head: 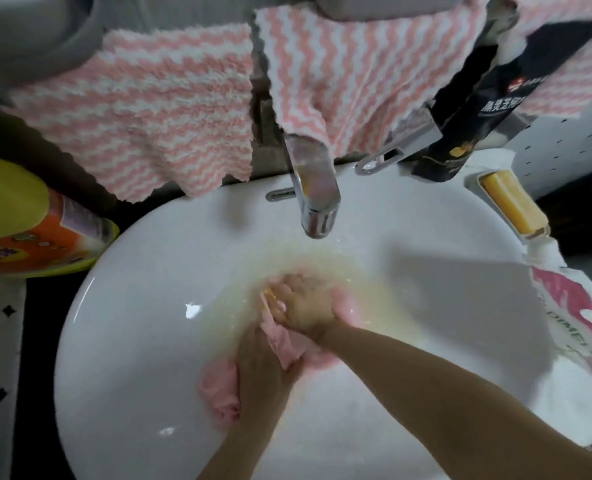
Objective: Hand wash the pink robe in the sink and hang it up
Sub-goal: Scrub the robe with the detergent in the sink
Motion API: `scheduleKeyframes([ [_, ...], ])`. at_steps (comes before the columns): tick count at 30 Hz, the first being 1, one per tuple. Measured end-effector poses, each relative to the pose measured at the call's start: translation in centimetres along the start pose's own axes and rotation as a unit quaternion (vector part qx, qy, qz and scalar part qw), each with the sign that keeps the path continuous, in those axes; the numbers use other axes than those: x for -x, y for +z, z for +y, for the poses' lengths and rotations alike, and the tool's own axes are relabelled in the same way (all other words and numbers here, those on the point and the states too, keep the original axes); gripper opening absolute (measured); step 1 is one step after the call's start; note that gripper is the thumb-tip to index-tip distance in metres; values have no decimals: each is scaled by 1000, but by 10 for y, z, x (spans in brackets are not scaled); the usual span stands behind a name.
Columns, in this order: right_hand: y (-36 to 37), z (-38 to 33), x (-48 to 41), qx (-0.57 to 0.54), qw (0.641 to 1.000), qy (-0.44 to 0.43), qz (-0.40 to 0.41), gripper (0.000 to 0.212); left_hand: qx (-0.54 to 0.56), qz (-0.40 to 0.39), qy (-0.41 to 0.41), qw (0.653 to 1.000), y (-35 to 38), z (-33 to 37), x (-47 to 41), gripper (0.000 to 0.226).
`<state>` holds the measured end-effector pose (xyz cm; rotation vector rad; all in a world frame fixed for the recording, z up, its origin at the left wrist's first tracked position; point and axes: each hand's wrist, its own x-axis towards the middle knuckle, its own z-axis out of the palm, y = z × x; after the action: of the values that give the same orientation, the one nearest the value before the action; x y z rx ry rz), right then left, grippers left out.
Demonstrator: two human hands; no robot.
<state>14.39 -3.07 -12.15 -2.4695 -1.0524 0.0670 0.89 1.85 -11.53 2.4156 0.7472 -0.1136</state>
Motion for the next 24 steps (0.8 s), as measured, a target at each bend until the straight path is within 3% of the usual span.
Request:
scheduleKeyframes([
  [4, -41, -8, -2, -137, 981, 132, -37, 49, -5, -37, -13, 999, 4, -1, -3, 88],
  [6, -55, -12, 19, -149, 986, 71, -31, 48, -16, -35, -2, 999, 10, -4, -8, 66],
  [8, -47, -13, 46, -73, 996, -19, -43, 47, -29, -22, 25, 999, 10, -6, -9, 42],
  [10, -26, -11, 56, -44, 996, -31, -67, 41, -55, -19, 38, 998, 11, -7, -4, 39],
  [14, 5, 1, 16, -29, 999, -33, 32, 32, -78, -67, -22, 994, 7, -4, 2, 74],
  [17, 4, 3, 0, -15, 999, -35, 23, 34, -56, -58, -21, 997, -2, 3, 2, 93],
  [20, -27, 2, -16, -80, 986, 51, -134, 38, -65, -80, 10, 995, -22, 6, 9, 100],
  [22, -54, 12, -32, -192, 938, 163, -239, 40, -52, -67, 15, 996, -33, -1, 12, 87],
  [24, -76, 33, -45, -270, 888, 220, -300, 40, -17, -48, 12, 999, -46, -8, 13, 65],
])
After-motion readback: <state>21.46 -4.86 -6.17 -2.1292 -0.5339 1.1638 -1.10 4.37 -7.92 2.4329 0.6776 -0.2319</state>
